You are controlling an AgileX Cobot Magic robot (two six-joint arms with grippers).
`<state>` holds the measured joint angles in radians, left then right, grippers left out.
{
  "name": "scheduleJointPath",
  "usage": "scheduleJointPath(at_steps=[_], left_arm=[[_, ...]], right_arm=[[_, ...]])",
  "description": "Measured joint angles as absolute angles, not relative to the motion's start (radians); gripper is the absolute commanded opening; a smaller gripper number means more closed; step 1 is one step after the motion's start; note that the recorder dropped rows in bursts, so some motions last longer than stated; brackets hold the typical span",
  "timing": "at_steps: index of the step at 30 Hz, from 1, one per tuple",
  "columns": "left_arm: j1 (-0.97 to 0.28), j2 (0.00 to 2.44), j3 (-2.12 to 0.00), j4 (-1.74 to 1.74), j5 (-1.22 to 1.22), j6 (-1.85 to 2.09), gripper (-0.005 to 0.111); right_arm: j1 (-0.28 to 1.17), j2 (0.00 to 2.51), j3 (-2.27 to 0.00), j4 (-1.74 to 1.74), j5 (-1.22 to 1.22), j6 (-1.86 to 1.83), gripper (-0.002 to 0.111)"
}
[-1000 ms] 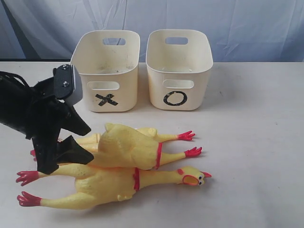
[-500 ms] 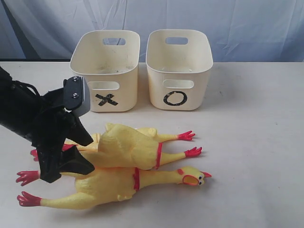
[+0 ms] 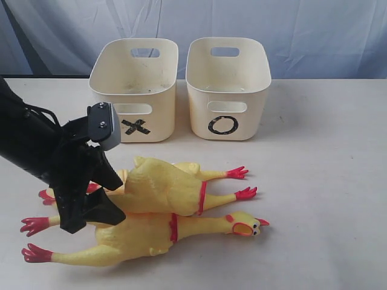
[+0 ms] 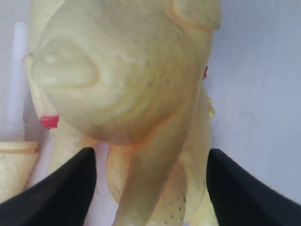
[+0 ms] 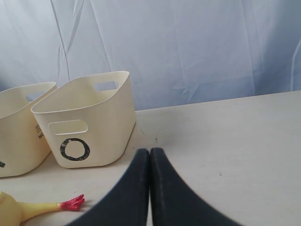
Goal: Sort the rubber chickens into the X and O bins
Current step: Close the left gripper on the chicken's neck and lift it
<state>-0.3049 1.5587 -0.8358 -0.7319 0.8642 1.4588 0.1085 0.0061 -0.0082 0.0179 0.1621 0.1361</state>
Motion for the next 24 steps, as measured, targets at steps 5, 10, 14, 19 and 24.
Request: scheduleJointPath(at_steps=[5, 10, 14, 19, 24], left_arm=[[-0.305, 1.564, -0.836, -0.734, 0.853, 1.457, 0.049], [-0.305, 1.564, -0.836, -0.734, 0.85, 1.457, 0.046], [-0.305, 1.564, -0.836, -0.734, 0.85, 1.457, 0.043], [-0.305, 1.564, -0.836, -0.734, 0.85, 1.457, 0.023], [-0.307, 1.564, -0.836, -0.734, 0.852, 1.459, 0.002]], right_arm=[[0.109, 0.006, -0.008, 0.018, 0.162, 0.136, 0.0], [0.109, 0.006, -0.008, 0.018, 0.162, 0.136, 0.0], [0.109, 0.006, -0.008, 0.018, 0.162, 0.136, 0.0], [0.109, 0.006, -0.008, 0.018, 0.162, 0.136, 0.0], [0.109, 0.006, -0.008, 0.018, 0.162, 0.136, 0.0]])
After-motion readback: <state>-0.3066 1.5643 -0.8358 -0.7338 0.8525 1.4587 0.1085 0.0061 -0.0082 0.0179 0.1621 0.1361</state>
